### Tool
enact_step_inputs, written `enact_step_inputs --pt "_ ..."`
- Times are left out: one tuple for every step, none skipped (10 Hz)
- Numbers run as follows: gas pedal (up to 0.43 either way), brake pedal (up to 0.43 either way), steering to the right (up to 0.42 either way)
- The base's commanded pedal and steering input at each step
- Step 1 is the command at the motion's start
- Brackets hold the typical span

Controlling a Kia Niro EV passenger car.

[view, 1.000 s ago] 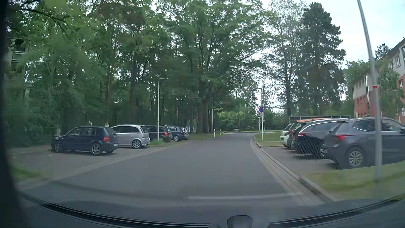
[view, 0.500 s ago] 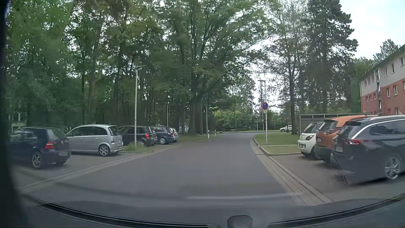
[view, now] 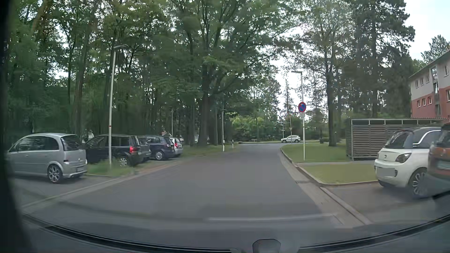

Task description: Follow the waypoints while adhering to traffic rules and regulations

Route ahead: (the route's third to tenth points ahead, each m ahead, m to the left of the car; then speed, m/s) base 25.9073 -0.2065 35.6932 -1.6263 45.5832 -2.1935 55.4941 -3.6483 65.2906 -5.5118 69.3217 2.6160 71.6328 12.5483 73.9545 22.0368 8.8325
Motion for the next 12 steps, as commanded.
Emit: enact_step_inputs --pt "0.067 0.006 0.023" --pt "0.059 0.006 0.023" --pt "0.059 0.006 0.023" --pt "0.059 0.006 0.022" --pt "0.067 0.006 0.021" --pt "0.067 0.006 0.02" --pt "0.067 0.006 0.02" --pt "0.067 0.006 0.02" --pt "0.079 0.006 0.02" --pt "0.079 0.006 0.019" --pt "0.079 0.006 0.018" --pt "0.079 0.006 0.017"
